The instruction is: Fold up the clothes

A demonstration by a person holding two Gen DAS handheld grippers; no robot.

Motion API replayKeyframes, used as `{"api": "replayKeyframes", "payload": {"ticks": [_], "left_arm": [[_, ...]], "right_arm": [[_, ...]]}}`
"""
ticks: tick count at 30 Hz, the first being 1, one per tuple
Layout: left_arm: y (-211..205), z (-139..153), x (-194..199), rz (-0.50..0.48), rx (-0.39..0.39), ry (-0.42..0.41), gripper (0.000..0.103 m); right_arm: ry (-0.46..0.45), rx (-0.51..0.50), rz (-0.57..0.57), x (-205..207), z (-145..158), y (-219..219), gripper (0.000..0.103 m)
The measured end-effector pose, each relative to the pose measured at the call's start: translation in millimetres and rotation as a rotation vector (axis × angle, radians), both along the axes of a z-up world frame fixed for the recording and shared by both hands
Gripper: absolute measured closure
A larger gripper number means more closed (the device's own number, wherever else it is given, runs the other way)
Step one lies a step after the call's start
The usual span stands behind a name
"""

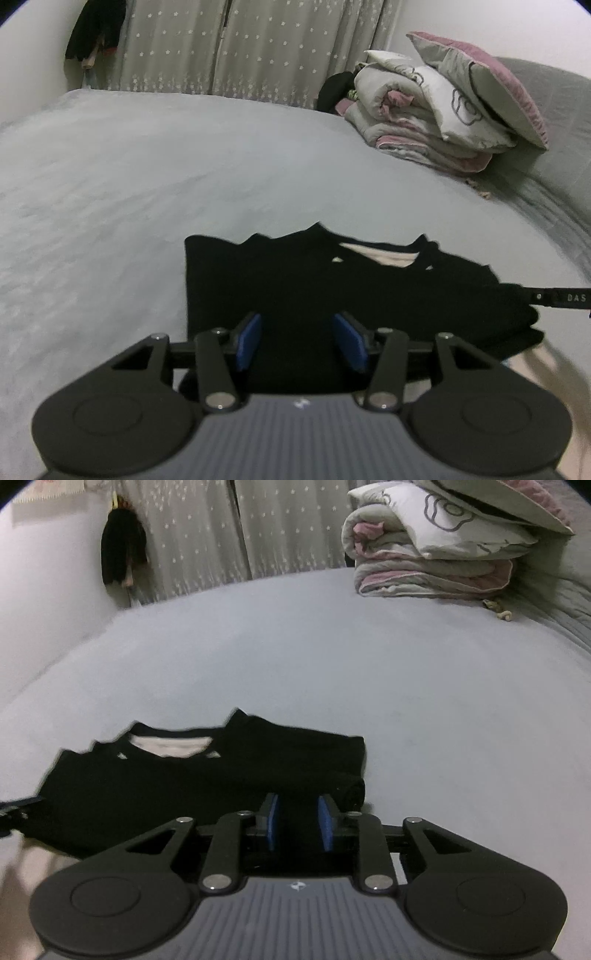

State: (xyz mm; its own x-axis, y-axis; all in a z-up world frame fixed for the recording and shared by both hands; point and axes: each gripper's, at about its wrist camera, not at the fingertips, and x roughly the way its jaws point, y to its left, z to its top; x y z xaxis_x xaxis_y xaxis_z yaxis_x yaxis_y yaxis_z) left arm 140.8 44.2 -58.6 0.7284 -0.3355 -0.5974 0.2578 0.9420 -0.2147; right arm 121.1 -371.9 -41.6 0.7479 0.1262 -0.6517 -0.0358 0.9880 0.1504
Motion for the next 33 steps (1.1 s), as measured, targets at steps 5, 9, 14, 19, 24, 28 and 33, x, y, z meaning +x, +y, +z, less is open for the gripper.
{"api": "replayKeyframes", "payload": {"ticks": [5,9,14,19,24,28,33], "left_arm": [[-12.3,12.2,-26.7,-0.006,0.034,-0.062,0.011],[-15.7,15.4,-50.0,-0.009,0.044,-0.056,0.0],[-7.7,5.6,-81.5,0.006,0.045,0.0,0.0],[-0.8,-11.3,-113.6,0.0,0.106,0.029,0.0],[17.1,-29.9,-146.9,-0.022,0.131,0.009,0.0],[36.3,-30.9,-165.1,-0.023,0.067,-0.012,0.0],[56.0,-32.0,-184.5,-0.059,0.033,-0.029,0.0]], "right_arm": [[-0.012,-0.008,0.017,-31.4,5.4,16.9,0.053],[-0.007,-0.028,0.021,-58.0,-0.4,29.8,0.037],[0.005,-0.017,0.002,-87.2,-8.9,36.1,0.025],[0.014,-0.033,0.009,-110.5,-24.8,34.6,0.015],[0.019,-0.06,0.024,-134.0,-43.2,32.0,0.008],[-0.028,-0.099,0.095,-152.7,-50.4,31.2,0.003],[-0.081,-0.072,0.148,-176.4,-54.2,21.8,0.003]]}}
